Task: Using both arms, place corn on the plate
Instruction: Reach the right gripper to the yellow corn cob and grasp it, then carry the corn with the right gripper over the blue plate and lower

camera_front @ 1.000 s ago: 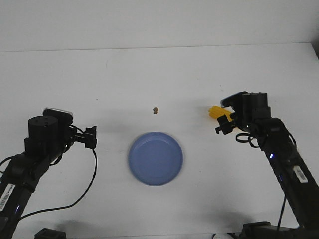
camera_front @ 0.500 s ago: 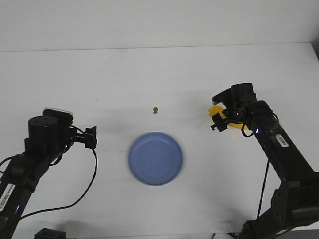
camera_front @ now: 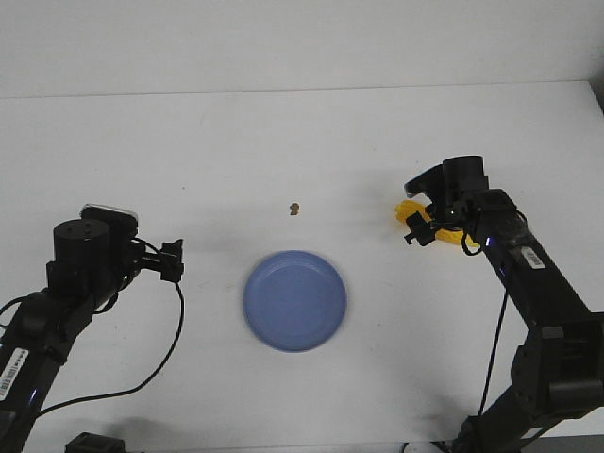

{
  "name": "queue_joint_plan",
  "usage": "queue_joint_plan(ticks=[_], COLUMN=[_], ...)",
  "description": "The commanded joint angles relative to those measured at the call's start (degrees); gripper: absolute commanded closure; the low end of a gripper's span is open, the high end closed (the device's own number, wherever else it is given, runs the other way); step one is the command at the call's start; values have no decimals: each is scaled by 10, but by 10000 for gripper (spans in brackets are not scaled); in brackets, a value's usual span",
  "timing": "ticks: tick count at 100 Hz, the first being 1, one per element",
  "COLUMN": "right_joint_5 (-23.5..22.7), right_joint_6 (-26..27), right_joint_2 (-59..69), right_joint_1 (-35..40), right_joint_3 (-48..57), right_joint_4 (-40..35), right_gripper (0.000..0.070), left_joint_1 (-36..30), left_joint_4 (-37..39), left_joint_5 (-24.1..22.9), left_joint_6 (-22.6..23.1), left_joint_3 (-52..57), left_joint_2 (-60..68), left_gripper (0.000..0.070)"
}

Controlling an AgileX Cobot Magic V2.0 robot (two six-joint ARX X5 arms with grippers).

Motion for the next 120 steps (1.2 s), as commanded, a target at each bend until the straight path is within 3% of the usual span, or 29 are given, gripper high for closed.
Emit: queue_joint_plan(ticks=[1, 14, 42, 82, 88, 95, 101, 120], right_joint_5=[-2, -2, -29, -28, -28, -27, -27, -27], right_joint_6=[-17, -36, -35, -26, -26, -26, -26, 6], right_joint_2=[13, 13, 44, 104, 104, 104, 104, 95], right_joint_1=[-1, -2, -15, -26, -26, -26, -26, -26], right_joint_3=[14, 14, 14, 14, 14, 14, 14, 16], right_joint_4=[13, 23, 23, 20, 21, 21, 19, 8], right_gripper=[268, 268, 268, 273, 320, 490, 578, 581], left_joint_1=[-1, -1, -1, -1, -1, -1, -1, -1], left_joint_4=[3, 3, 3, 2, 2, 2, 2, 2], left_joint_5=[-1, -1, -1, -1, -1, -1, -1, -1], left_joint_6=[-3, -3, -3, -3, -3, -3, -3, -3], left_joint_3=[7, 7, 7, 7, 7, 7, 7, 7], left_joint_2=[3, 3, 3, 3, 3, 3, 3, 3], left_gripper=[116, 116, 116, 116, 117, 116, 116, 116])
